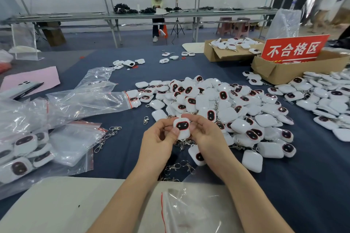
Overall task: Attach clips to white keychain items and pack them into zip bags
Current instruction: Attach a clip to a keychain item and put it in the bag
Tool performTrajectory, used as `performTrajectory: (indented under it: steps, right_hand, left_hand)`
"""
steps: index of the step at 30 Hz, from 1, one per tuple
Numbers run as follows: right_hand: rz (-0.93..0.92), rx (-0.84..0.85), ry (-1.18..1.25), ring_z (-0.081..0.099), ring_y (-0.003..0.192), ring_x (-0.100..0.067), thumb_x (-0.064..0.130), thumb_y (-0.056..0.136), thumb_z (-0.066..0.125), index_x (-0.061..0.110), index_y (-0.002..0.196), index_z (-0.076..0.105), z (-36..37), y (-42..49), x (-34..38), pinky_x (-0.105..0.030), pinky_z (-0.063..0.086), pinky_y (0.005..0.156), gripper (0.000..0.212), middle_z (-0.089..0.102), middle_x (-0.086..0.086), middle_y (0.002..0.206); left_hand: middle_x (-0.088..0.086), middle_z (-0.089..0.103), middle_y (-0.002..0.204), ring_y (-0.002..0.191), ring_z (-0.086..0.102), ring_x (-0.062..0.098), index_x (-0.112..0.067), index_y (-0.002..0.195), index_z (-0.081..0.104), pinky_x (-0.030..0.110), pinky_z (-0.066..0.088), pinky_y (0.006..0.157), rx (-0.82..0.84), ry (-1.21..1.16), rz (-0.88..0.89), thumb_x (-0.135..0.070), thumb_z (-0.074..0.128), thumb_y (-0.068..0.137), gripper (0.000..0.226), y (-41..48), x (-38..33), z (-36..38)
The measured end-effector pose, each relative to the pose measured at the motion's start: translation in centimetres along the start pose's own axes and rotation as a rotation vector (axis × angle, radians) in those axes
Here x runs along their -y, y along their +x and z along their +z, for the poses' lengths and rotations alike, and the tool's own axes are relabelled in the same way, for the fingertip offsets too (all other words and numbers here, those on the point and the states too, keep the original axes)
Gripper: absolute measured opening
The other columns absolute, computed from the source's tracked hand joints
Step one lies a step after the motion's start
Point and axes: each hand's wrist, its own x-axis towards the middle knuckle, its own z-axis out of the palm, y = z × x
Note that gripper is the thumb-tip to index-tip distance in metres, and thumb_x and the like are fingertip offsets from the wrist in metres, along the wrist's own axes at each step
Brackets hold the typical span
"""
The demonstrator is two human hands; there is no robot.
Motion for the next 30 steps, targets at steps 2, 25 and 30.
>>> performTrajectory:
  steps: [2, 25, 30]
  right_hand:
    - [0.009, -0.012, -0.009, 0.069, 0.095, -0.022, 0.004, 0.103, 0.050, 0.030, 0.101, 0.069, 0.1, 0.1, 0.0, -0.034, 0.055, 0.090, 0.033, 0.076, 0.009, 0.098]
    - [0.005, 0.196, 0.198, 0.070, 0.111, -0.016, -0.013, 0.096, 0.040, 0.031, 0.108, 0.073, -0.2, -0.1, 0.4, -0.019, 0.055, 0.086, 0.056, 0.076, -0.001, 0.114]
    - [0.067, 0.080, 0.069, 0.072, 0.102, -0.013, -0.008, 0.100, 0.043, 0.018, 0.124, 0.065, 0.1, -0.1, 1.3, -0.023, 0.057, 0.089, 0.041, 0.071, -0.005, 0.118]
  left_hand:
    - [0.000, 0.074, 0.083, 0.078, 0.064, 0.006, -0.024, 0.096, 0.074, 0.021, 0.053, 0.074, -0.010, -0.001, 0.000, -0.010, 0.066, 0.096, 0.016, 0.1, 0.2, 0.0]
    - [-0.018, 0.068, 0.104, 0.097, 0.063, -0.003, -0.037, 0.114, 0.063, 0.008, 0.047, 0.075, -0.020, 0.208, 0.129, -0.028, 0.065, 0.098, 0.018, -0.5, -0.3, 0.7]
    - [-0.015, 0.074, 0.086, 0.080, 0.067, 0.004, -0.027, 0.103, 0.075, 0.017, 0.051, 0.075, -0.134, 0.126, 0.077, -0.031, 0.054, 0.105, 0.021, -0.1, -0.5, -0.6]
